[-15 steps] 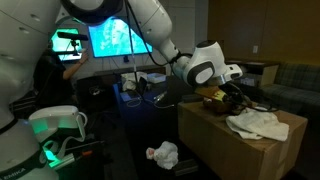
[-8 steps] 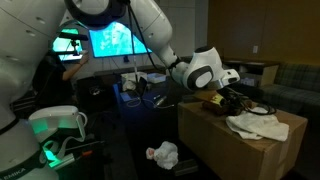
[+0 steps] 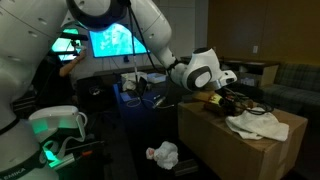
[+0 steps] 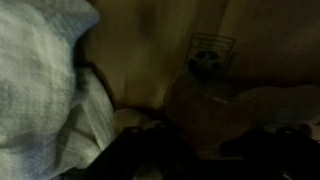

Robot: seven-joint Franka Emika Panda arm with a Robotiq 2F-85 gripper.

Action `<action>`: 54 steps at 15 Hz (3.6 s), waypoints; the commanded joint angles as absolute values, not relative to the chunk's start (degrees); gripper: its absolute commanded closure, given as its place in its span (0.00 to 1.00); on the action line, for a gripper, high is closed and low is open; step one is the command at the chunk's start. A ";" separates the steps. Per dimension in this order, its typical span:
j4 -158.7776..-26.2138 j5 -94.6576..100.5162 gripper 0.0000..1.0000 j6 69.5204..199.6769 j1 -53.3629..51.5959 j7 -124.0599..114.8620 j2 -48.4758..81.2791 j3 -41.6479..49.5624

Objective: Switch between all the objects on the box and on the table

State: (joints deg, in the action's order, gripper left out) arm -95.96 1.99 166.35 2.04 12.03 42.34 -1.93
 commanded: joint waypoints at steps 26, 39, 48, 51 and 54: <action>-125.68 -9.10 0.90 151.53 16.22 54.06 29.60 -0.93; -126.51 6.45 0.39 169.52 9.19 27.30 41.96 3.74; -132.85 13.84 0.00 180.12 3.38 19.28 36.62 7.60; -135.06 13.01 0.00 183.13 0.71 16.45 36.80 7.00; -136.87 11.03 0.00 186.14 -3.03 11.90 37.74 5.94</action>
State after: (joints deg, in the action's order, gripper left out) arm -133.48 12.43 181.80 0.81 16.34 38.51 5.75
